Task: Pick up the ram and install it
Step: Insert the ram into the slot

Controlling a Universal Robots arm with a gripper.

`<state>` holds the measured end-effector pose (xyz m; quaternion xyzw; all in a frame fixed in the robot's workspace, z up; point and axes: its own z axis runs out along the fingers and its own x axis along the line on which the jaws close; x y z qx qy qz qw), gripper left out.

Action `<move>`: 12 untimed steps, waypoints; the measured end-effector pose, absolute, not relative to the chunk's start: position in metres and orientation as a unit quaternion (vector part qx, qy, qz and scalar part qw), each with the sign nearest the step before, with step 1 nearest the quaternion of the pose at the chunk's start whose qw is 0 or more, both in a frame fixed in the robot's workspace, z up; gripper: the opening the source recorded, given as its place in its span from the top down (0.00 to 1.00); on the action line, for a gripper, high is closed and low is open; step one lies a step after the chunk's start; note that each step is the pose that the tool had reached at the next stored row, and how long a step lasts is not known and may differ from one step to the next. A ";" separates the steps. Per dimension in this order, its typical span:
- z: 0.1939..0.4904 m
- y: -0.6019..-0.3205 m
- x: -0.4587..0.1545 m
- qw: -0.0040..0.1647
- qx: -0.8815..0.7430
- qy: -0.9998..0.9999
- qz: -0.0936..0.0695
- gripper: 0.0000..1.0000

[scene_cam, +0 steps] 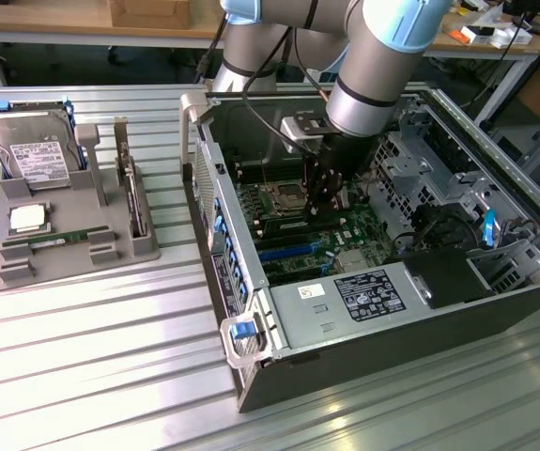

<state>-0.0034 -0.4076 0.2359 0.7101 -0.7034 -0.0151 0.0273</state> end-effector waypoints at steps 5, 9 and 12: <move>0.236 -0.408 -0.001 0.027 0.710 -0.703 -0.015 0.88; 0.242 -0.410 -0.003 0.026 0.710 -0.703 -0.014 0.88; 0.242 -0.410 -0.003 0.025 0.710 -0.703 -0.014 0.88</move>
